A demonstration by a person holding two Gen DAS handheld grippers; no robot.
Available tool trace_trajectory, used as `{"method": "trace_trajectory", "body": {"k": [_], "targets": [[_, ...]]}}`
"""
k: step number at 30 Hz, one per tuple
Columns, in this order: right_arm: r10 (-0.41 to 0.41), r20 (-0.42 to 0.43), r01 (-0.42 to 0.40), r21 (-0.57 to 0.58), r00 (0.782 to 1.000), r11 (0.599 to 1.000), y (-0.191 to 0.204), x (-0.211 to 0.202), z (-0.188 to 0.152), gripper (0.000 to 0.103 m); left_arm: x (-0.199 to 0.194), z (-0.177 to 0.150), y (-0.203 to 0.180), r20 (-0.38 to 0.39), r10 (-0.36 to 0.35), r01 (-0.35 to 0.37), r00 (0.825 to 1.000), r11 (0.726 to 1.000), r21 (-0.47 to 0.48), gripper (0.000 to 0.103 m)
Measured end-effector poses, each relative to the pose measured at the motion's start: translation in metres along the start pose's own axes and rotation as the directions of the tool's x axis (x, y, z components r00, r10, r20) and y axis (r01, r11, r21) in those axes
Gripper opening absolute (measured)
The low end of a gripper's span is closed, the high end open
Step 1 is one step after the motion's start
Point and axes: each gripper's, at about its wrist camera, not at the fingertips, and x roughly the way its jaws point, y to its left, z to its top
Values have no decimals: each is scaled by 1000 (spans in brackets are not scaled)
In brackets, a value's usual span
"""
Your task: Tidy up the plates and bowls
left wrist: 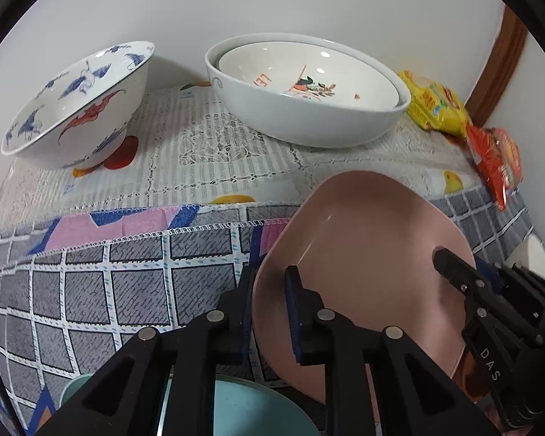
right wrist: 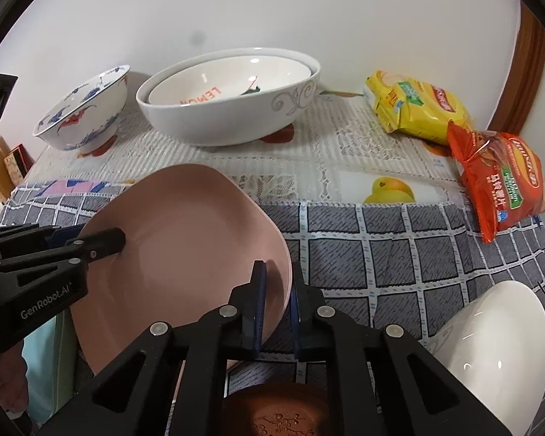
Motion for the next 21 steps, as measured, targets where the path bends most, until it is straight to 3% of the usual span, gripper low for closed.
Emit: {"method": "trace_trajectory", "body": {"k": [12, 21], "targets": [[58, 110, -67, 72, 992, 995, -10, -49, 7, 10, -56, 4, -11, 88, 18, -19, 996, 1000, 18, 16], [71, 170, -97, 150, 983, 984, -15, -109, -7, 8, -110, -19, -17, 149, -10, 7, 989, 1000, 19, 16]]}}
